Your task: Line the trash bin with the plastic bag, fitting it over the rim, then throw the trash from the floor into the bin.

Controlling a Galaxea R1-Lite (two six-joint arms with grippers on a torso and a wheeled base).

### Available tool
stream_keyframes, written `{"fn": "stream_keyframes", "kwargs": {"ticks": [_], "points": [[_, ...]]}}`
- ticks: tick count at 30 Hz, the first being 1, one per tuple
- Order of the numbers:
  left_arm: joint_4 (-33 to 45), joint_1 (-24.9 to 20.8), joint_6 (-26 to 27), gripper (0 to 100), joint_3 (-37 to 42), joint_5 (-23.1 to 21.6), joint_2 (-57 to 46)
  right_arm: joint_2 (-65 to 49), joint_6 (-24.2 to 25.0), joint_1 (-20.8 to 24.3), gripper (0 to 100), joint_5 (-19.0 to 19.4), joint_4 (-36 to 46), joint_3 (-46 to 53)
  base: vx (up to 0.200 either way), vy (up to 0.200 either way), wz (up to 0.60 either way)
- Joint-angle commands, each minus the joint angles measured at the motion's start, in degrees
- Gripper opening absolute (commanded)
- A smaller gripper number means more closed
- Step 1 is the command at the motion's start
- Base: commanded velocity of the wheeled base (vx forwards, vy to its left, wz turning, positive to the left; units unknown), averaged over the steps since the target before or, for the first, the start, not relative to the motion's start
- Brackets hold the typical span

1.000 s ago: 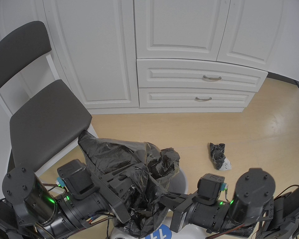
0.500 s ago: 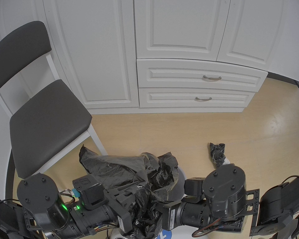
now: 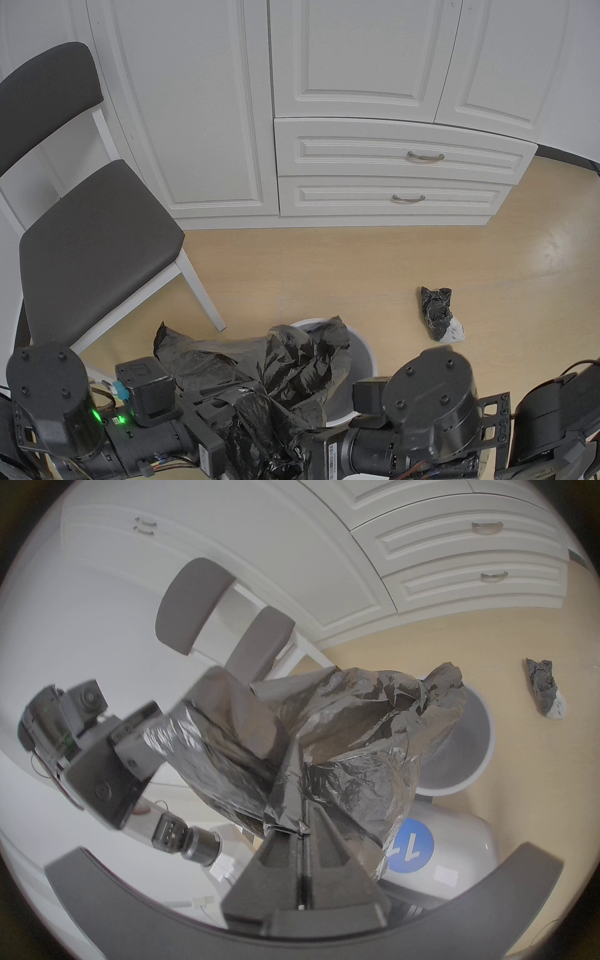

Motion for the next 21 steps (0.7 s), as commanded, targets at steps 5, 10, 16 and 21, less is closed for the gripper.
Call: {"fn": "stream_keyframes", "kwargs": {"ticks": [5,10,16,21], "points": [[4.0,0.0,0.0,0,-2.3,0.1,-6.4,-1.4,0.1,3.9,0,0.1,3.8,-1.4,0.000,0.000,0.00],[4.0,0.0,-0.3,0,-2.3,-0.5,-4.9,-0.4,0.1,2.6,0,0.1,3.8,-1.3,0.000,0.000,0.00],[-1.6,-0.1,-4.2,0,-2.8,-1.2,4.1,1.8,-0.9,-4.3,0,-0.1,3.7,-1.6,0.000,0.000,0.00],[-12.2,-0.1,-5.6,0,-2.0,-0.7,7.2,-0.6,-3.5,-9.1,0,0.1,3.0,-0.9,0.000,0.000,0.00]]}}
